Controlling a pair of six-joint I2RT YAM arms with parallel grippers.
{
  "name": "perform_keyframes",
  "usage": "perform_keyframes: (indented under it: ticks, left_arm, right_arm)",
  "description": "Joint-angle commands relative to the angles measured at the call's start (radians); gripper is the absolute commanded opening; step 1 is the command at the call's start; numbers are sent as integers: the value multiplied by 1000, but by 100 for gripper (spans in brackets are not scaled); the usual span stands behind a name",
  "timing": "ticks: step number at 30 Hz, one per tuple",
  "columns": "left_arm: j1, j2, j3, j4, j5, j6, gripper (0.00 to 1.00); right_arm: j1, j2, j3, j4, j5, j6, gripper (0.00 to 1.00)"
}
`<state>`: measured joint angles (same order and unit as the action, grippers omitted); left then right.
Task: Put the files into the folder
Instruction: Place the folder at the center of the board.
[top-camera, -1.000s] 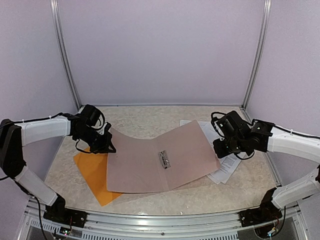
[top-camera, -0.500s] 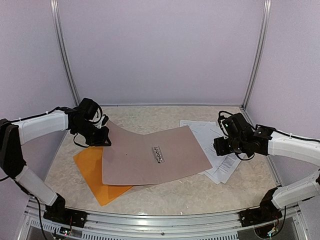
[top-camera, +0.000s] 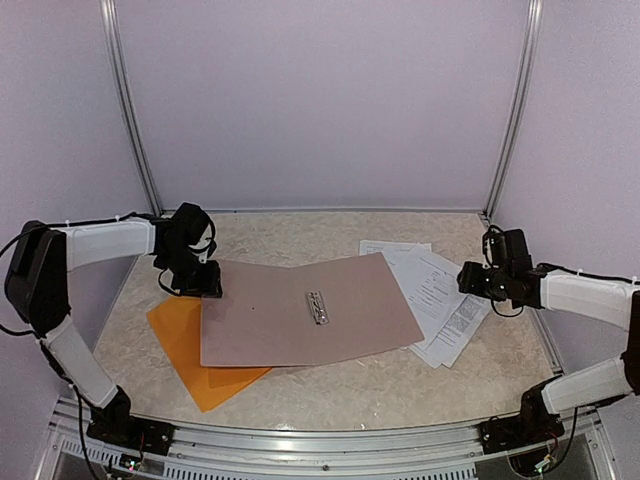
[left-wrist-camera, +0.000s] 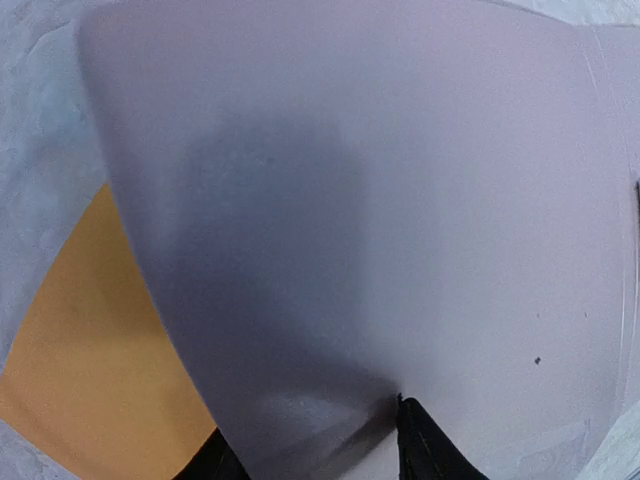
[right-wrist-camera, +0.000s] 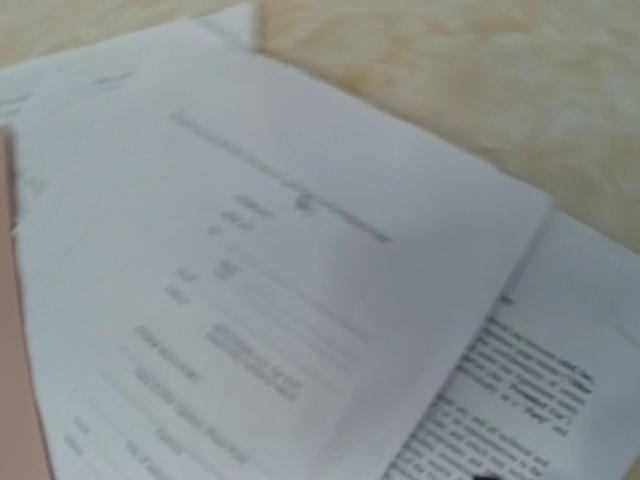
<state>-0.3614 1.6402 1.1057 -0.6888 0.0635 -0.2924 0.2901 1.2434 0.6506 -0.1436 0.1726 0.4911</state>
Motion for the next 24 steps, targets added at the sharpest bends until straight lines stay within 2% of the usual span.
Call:
perform_keyframes:
  ticks: [1, 5, 8, 13, 24]
  left_arm:
    - [16, 62, 77, -54, -150, -53, 49]
    - [18, 67, 85, -45, -254, -97, 79]
    - [22, 44, 75, -20, -317, -118, 91]
    - [17, -12, 59, 26, -344, -142, 95]
    - [-48, -142, 21, 163, -306, -127, 97]
  right_arm:
    - [-80, 1, -48, 110, -110, 65, 62]
    - [-128, 39, -74, 176, -142, 103, 62]
    - [-165, 87, -92, 244, -170, 136, 61]
    - [-218, 203, -89, 351, -274, 183, 58]
    - [-265, 366, -105, 509, -367, 274, 56]
